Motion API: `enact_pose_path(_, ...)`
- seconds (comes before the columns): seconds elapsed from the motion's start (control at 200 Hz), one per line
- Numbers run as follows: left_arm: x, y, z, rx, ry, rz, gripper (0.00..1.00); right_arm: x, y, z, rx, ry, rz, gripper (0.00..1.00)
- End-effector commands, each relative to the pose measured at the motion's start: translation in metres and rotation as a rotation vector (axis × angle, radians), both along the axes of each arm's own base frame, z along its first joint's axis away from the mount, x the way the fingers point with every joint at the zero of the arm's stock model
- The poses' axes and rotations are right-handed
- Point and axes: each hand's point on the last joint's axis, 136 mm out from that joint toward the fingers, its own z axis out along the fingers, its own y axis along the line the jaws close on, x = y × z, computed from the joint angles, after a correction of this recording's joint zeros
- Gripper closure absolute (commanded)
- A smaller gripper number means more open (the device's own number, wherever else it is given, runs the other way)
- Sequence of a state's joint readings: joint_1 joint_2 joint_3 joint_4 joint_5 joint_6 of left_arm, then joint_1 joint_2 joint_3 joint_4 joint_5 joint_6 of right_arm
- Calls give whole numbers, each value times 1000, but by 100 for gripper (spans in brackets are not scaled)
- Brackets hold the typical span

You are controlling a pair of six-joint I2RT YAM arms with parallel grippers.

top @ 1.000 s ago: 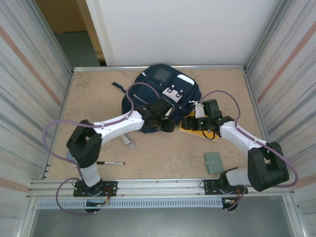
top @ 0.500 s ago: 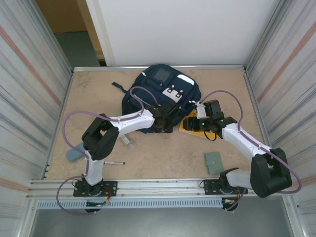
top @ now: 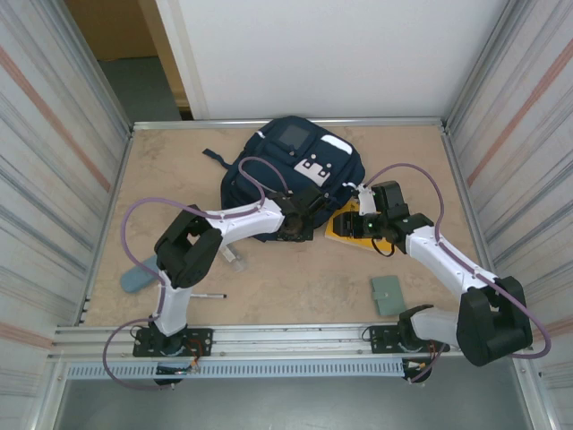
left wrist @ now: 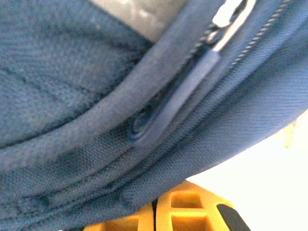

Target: Pack the student bag

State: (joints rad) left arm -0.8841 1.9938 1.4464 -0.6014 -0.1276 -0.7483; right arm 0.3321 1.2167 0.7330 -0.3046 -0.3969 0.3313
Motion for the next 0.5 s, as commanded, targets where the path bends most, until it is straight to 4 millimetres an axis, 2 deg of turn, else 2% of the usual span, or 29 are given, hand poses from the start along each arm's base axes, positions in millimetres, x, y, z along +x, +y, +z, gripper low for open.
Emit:
enact_pose_path(0.0,6,-9,43,-79,-100,-79,100,-5,0,-5,32,91,-57,45)
enact_pose_path(0.185,-4,-31,73,-211,-151,-230,100,9,-3,-17,133,312,-345,39)
enact_pose_path(0.231,-6,-33,79,-227,-159,-248,100,14,2,-16,189,354,-399,38)
enact_pose_path(0.351,-6,-32,83,-232,-186,-271,100,28,16,-16,316,463,-510,36)
enact_pose_path(0.496,-10,-37,86,-265,-178,-291,100,45,28,-7,356,479,-599,35)
